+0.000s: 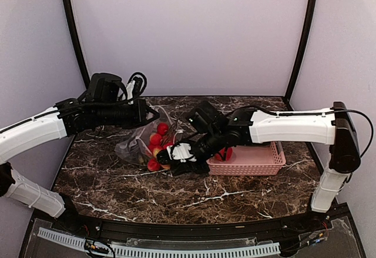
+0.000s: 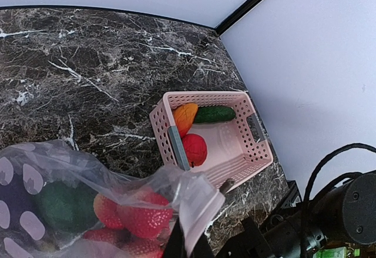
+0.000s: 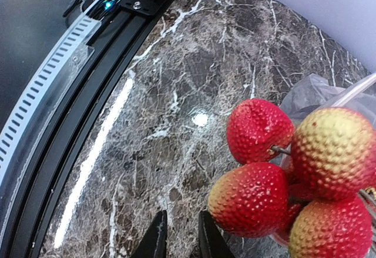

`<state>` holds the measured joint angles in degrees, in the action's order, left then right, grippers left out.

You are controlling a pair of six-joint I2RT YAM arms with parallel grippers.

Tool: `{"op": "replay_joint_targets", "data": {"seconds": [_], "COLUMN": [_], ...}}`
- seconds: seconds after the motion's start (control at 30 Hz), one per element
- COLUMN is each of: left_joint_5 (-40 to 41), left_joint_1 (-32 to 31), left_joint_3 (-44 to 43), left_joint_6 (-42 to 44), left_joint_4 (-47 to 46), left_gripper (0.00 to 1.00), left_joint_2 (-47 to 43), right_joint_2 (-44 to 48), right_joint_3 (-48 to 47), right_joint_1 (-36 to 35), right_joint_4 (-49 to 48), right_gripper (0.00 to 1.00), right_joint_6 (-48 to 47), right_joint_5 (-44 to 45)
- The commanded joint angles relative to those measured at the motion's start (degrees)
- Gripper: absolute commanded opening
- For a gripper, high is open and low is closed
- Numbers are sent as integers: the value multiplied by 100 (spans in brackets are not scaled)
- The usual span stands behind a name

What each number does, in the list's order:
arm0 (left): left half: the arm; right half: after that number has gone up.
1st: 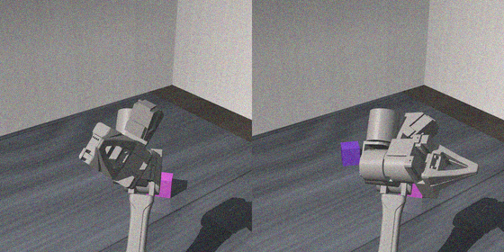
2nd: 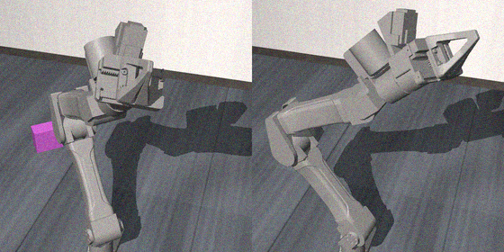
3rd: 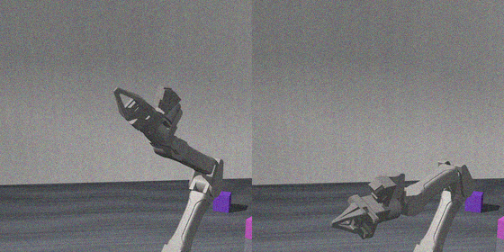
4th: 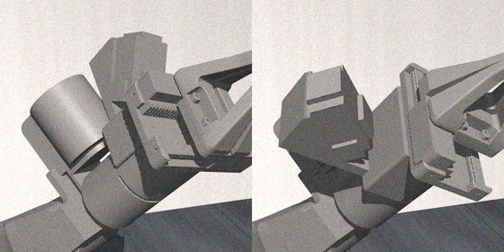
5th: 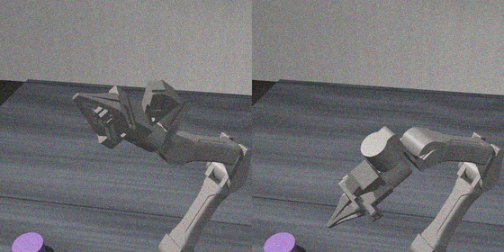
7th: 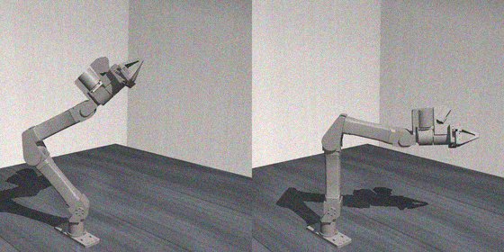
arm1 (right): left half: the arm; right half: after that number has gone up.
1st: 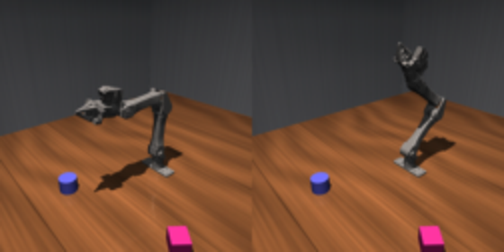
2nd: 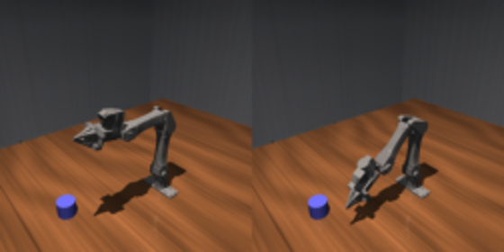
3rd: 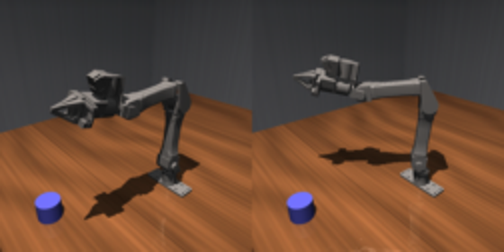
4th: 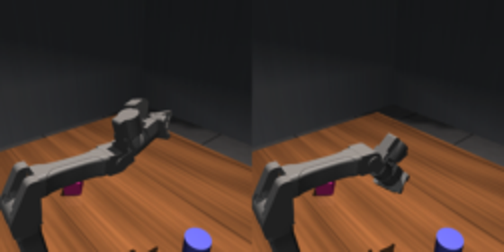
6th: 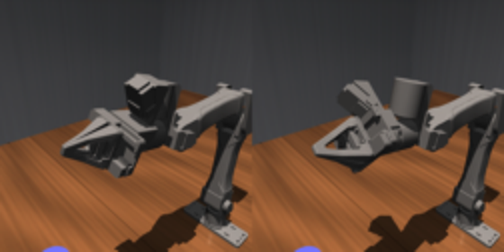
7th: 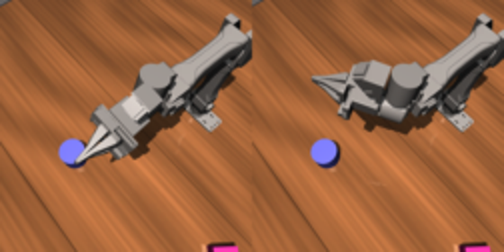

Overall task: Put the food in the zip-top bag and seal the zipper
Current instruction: Adjust the fake fruit in the zipper food storage bag.

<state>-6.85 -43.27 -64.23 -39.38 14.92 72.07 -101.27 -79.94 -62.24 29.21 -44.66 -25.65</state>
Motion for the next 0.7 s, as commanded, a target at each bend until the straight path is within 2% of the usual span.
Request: {"op": "replay_joint_targets", "data": {"seconds": [0.0, 0.2, 0.43, 0.6, 0.67], "left_joint_5": [-66, -155, -163, -143, -148], "left_joint_1": [23, 28, 24, 28, 30], "left_joint_3": [-31, 24, 18, -17, -38], "left_joint_6": [-75, -140, -142, -90, -93], "left_joint_4": [-33, -48, -25, 42, 68], "left_gripper": [1, 1, 1, 1, 1], "left_joint_2": [1, 17, -8, -9, 3], "right_joint_2": [-191, -437, -722, -360, -150], "right_joint_3": [-404, -778, -836, -710, -853], "right_joint_1": [-40, 100, 152, 201, 229], "right_joint_4": [-848, -1250, -1322, -1301, -996], "right_gripper": [17, 19, 20, 20, 22], "right_joint_6": [533, 949, 982, 886, 820], "right_joint_5": [170, 418, 641, 658, 582]}}
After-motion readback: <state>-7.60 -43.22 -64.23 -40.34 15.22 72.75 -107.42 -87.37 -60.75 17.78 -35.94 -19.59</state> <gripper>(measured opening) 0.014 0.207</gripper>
